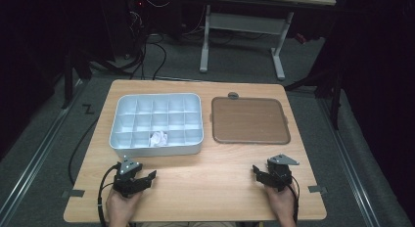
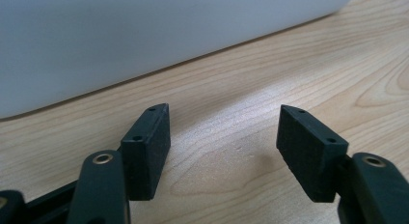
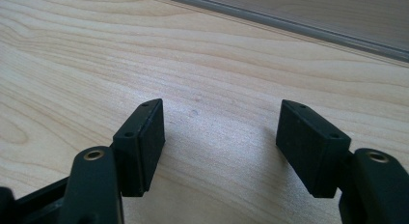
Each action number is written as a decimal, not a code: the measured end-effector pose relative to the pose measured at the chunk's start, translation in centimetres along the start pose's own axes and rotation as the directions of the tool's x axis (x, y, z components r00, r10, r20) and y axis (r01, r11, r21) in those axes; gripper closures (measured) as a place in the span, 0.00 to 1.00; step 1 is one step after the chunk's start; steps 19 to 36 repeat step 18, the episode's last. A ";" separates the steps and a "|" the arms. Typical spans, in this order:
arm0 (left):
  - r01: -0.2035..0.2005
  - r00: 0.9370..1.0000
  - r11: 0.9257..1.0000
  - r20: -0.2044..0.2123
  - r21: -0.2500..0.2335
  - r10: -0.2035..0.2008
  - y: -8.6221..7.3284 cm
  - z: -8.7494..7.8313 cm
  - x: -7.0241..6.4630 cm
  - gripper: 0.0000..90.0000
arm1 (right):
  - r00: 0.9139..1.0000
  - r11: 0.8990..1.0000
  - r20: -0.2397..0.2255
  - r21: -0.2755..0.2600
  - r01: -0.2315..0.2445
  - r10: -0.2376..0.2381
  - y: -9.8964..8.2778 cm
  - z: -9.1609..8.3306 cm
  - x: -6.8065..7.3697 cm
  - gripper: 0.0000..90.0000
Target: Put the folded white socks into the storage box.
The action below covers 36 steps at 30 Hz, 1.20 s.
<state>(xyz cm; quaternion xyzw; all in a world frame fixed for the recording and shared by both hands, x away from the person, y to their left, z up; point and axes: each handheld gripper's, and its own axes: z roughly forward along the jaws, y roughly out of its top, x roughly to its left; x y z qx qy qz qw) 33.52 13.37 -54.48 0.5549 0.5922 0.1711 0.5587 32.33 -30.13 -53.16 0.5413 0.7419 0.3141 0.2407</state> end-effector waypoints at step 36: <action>-0.066 0.997 0.998 -0.029 -0.001 0.066 -0.6 0.2 -0.6 0.37 | 1.000 1.000 0.000 0.000 0.000 0.000 0.0 0.0 0.0 0.39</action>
